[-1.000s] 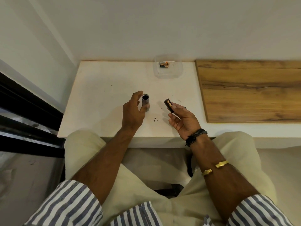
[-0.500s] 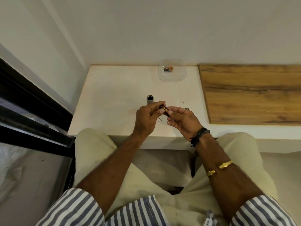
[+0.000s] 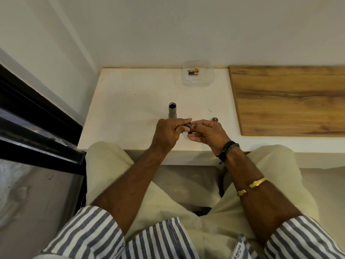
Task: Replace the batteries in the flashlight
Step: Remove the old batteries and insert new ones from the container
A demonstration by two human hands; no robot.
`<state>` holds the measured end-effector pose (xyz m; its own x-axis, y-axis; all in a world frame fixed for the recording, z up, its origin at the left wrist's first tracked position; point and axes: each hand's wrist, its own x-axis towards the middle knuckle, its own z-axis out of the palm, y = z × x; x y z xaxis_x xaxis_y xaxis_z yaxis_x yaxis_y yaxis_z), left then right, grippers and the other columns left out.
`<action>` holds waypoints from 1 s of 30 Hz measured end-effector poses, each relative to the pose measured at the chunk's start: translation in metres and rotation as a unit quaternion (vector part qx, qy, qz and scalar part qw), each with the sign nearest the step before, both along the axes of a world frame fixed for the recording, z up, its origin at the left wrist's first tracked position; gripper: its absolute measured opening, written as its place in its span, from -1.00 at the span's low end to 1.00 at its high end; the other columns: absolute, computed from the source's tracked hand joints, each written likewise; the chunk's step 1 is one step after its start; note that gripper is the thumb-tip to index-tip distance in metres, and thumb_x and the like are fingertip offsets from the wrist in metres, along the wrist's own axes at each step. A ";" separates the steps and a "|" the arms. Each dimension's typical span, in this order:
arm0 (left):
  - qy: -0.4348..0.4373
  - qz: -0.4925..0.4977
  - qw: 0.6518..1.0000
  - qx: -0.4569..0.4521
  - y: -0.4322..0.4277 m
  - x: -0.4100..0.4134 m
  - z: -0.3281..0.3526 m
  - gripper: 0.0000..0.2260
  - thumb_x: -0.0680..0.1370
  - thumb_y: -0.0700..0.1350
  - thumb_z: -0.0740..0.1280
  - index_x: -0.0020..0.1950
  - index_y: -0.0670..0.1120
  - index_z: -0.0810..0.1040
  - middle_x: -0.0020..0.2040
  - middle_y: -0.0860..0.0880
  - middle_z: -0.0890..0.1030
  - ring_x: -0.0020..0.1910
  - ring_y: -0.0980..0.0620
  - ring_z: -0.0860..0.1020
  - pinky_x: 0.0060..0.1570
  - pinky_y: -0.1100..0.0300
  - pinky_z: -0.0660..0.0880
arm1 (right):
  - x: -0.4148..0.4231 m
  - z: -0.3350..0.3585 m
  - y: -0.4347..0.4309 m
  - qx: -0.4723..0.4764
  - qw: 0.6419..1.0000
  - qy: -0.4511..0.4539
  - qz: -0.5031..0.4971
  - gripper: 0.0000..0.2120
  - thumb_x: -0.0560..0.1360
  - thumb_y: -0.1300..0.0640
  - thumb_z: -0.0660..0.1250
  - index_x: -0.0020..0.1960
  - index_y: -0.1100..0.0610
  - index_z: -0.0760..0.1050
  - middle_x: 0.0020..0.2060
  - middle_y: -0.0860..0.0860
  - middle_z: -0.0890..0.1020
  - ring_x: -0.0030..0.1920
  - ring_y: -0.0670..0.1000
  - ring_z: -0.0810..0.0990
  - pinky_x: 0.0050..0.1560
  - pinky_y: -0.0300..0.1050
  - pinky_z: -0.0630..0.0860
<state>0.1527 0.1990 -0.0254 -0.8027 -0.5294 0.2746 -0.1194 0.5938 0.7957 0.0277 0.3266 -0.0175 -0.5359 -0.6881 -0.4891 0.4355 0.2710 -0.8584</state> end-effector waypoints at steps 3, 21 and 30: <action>-0.009 -0.010 1.000 -0.009 0.001 0.000 -0.001 -0.78 0.54 -0.28 0.41 0.18 -0.21 0.66 0.05 -0.15 0.71 0.00 0.03 0.67 0.13 0.50 0.44 | -0.002 -0.001 0.000 0.005 1.000 -0.010 0.003 -0.82 0.58 0.27 0.39 0.14 0.29 0.65 0.06 0.28 0.72 -0.01 0.20 0.73 0.04 -0.03 0.70; 0.004 0.041 0.999 -0.005 0.009 -0.004 0.002 -0.79 0.54 -0.22 0.43 0.16 -0.15 0.67 -0.01 -0.08 0.73 -0.07 0.09 0.67 0.05 0.48 0.49 | 0.003 0.008 -0.002 -0.046 0.996 -0.049 -0.064 -0.81 0.54 0.39 0.34 0.12 0.41 0.62 0.05 0.30 0.70 0.07 0.25 0.73 0.09 0.00 0.69; 0.020 0.080 0.994 0.074 0.015 -0.011 -0.005 -0.77 0.53 -0.23 0.43 0.19 -0.15 0.66 0.04 -0.05 0.73 0.00 0.12 0.69 0.11 0.24 0.59 | -0.002 0.008 0.006 -0.056 0.991 -0.081 -0.091 -0.82 0.50 0.41 0.43 0.09 0.44 0.60 0.05 0.30 0.71 0.05 0.22 0.74 0.03 -0.09 0.69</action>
<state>0.1415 0.2137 -0.0306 -0.6954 -0.6862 0.2133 -0.1699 0.4455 0.8790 0.0253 0.3327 -0.0097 -0.5761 -0.6421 -0.5057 0.6034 0.0833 -0.7931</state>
